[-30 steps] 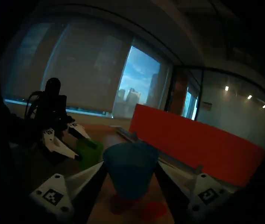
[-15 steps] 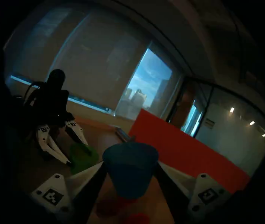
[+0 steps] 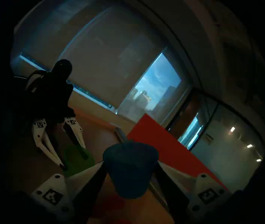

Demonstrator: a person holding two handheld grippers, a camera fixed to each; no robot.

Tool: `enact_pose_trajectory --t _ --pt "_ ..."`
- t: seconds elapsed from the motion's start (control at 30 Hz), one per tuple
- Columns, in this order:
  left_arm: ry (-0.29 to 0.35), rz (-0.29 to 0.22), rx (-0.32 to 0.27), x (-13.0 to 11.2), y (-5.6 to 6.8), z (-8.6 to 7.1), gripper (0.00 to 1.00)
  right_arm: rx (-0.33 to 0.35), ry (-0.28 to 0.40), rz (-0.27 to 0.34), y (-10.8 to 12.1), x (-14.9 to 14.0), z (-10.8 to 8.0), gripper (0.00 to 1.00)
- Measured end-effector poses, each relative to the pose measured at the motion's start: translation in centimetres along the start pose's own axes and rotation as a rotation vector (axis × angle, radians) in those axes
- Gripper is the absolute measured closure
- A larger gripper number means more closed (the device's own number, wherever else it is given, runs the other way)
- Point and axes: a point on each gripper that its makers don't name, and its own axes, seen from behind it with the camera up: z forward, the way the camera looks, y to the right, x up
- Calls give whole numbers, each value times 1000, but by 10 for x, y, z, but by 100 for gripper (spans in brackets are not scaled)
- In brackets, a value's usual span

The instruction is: Pour water

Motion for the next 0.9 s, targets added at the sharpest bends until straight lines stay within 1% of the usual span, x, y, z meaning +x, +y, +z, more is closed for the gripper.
enact_pose_trajectory --t 0.3,0.43,0.63,0.9 --pt "1 0 -6 1 2 1 15 0 -12 -142 2 5 12 12" --pt "2 2 -11 3 3 1 15 1 -13 -196 2 9 17 12" --pt "6 3 -16 4 4 2 14 4 -14 -265 3 15 24 12" --pt "11 5 -17 6 6 2 14 -1 -14 -331 6 22 28 12"
